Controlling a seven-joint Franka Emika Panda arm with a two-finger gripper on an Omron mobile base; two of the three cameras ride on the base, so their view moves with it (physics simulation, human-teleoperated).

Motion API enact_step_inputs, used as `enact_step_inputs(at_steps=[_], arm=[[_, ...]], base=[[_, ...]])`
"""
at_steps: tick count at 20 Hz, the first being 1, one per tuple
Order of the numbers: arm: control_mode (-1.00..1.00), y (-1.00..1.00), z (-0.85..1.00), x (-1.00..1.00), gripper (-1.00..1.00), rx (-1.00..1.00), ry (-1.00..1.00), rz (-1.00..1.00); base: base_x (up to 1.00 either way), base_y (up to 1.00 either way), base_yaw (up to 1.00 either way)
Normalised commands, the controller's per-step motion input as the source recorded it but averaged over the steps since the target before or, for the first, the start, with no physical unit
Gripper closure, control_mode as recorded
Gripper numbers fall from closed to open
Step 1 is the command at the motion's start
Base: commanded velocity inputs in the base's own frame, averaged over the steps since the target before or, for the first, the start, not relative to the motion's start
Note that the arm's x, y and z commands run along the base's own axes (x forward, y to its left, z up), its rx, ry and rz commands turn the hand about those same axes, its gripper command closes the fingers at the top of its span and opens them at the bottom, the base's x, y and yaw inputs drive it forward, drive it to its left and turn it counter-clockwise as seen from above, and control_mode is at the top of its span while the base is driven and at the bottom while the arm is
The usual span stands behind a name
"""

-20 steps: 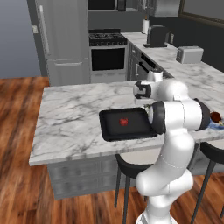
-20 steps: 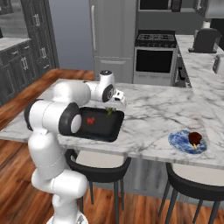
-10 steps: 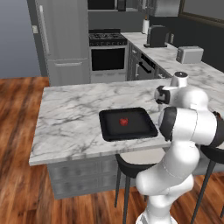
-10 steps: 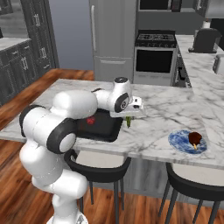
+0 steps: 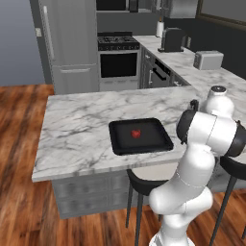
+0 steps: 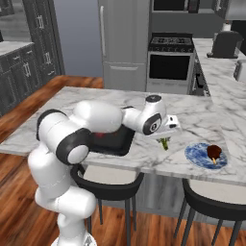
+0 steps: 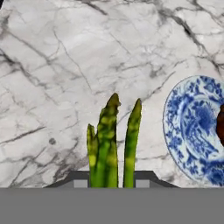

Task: Create a steak meal by picking up the steak and asparagus from the tray and placing them on the plate. Leave the tomato on the tray.

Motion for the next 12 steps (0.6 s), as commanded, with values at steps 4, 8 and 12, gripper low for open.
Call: enact_step_inputs(at_steps=[4, 8, 12], arm=[[-1.00, -0.90, -0.10, 0.28, 1.00, 0.00, 0.04, 0.07], [-1.00, -0.67, -0.12, 0.19, 1.00, 0.00, 0.02, 0.06], [-1.00, -0.50, -0.21, 0.26, 1.00, 0.01, 0.00, 0.04]], base=[[0.00, 0.00, 0.00], [0.00, 0.00, 0.00], [0.00, 0.00, 0.00]])
